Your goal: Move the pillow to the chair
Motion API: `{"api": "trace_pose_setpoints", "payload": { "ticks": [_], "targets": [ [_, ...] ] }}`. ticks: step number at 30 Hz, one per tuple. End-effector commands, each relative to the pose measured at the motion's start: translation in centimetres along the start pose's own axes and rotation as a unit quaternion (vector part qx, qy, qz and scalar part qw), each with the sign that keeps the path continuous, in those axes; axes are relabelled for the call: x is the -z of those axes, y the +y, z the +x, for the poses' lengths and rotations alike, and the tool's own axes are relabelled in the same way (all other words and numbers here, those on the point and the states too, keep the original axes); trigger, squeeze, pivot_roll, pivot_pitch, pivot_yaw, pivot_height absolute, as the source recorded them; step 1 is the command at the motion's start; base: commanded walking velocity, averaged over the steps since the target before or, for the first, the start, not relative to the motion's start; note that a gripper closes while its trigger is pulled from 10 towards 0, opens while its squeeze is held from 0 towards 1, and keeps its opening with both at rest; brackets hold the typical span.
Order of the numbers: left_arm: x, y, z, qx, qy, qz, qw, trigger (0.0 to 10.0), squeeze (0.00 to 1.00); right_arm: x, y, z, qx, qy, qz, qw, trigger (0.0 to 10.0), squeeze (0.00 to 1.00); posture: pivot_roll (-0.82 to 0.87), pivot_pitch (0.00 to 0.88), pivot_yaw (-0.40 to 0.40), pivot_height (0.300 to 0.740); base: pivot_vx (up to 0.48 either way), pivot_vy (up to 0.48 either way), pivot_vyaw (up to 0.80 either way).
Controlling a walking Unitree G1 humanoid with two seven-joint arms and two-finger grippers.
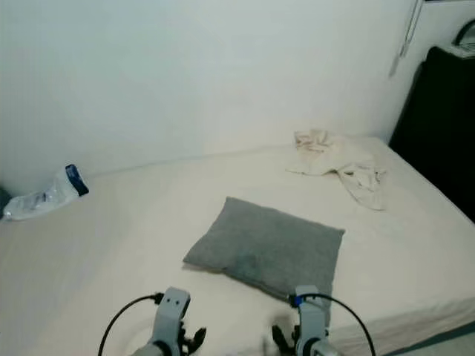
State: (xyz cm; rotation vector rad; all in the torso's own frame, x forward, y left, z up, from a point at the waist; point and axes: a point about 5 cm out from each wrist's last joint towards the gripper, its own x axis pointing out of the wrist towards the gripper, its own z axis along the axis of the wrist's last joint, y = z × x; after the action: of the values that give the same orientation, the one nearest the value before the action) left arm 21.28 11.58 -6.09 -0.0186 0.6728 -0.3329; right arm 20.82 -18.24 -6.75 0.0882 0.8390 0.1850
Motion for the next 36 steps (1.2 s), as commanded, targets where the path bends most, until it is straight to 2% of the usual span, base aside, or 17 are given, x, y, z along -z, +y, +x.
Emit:
{"api": "trace_pose_setpoints", "payload": {
  "ticks": [1,12,28,31,36],
  "targets": [
    [0.01,0.16,-0.06,0.005,0.002,0.010,1.000,10.0,0.00,0.63,0.11,-0.07,0.001,0.012,0.006,1.000,10.0,0.00,-0.01,0.008,0.023,0.740,0.000,0.000,0.00],
    [-0.16,0.01,0.07,0.012,0.006,0.027,1.000,10.0,0.00,0.51,0.11,-0.04,0.002,0.011,0.007,1.000,10.0,0.00,-0.01,0.000,0.025,0.740,0.000,-0.446,0.00],
    [-0.64,0.02,0.23,0.013,-0.001,0.028,1.000,10.0,0.00,0.72,0.21,-0.05,0.003,0.013,0.010,1.000,10.0,0.00,-0.01,0.009,0.031,0.740,0.000,0.000,0.00],
    [-0.45,-0.11,0.22,0.018,0.008,0.045,0.999,10.0,0.00,0.81,0.27,-0.05,0.002,0.014,0.011,1.000,10.0,0.00,-0.01,0.010,0.030,0.740,0.000,-0.480,0.00],
    [-0.37,-0.27,0.22,0.017,0.007,0.037,0.999,10.0,0.00,0.82,0.22,-0.06,0.004,0.015,0.014,1.000,10.0,0.00,-0.01,0.011,0.029,0.740,0.000,-0.452,0.00]
  ]
}}
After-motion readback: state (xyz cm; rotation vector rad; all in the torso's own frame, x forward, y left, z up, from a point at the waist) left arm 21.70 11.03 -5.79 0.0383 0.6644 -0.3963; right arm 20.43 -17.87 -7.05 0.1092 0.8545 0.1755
